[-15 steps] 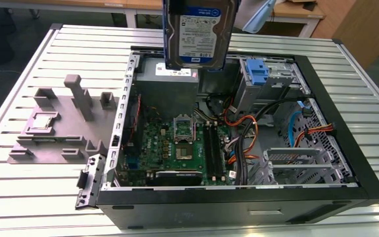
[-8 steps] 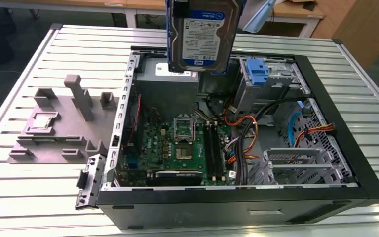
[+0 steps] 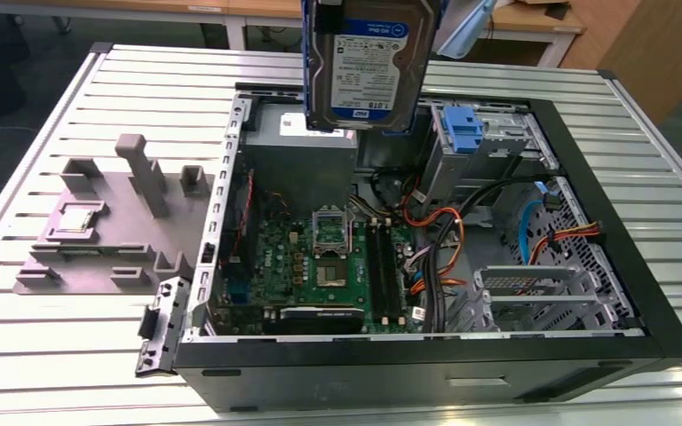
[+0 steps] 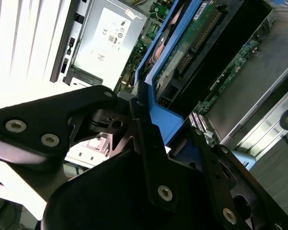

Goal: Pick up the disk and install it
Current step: 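Insert the disk into the insertion slot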

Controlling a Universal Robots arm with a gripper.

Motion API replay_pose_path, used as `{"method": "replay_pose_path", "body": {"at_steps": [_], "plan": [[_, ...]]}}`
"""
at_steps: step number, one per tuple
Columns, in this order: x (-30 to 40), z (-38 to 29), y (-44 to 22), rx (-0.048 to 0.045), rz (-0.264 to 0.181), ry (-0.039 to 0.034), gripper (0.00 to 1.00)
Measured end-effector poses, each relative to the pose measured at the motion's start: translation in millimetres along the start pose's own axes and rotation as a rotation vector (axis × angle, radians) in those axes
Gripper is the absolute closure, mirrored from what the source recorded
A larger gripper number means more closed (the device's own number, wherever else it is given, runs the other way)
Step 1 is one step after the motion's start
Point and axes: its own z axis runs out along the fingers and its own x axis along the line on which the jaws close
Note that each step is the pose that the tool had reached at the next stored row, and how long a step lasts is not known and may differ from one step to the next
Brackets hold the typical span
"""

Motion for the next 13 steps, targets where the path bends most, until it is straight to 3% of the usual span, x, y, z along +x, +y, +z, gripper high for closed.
{"method": "replay_pose_path", "body": {"at_steps": [13], "plan": [[9.0,0.0,-3.3,-0.0006,0.0,0.0,0.63]]}}
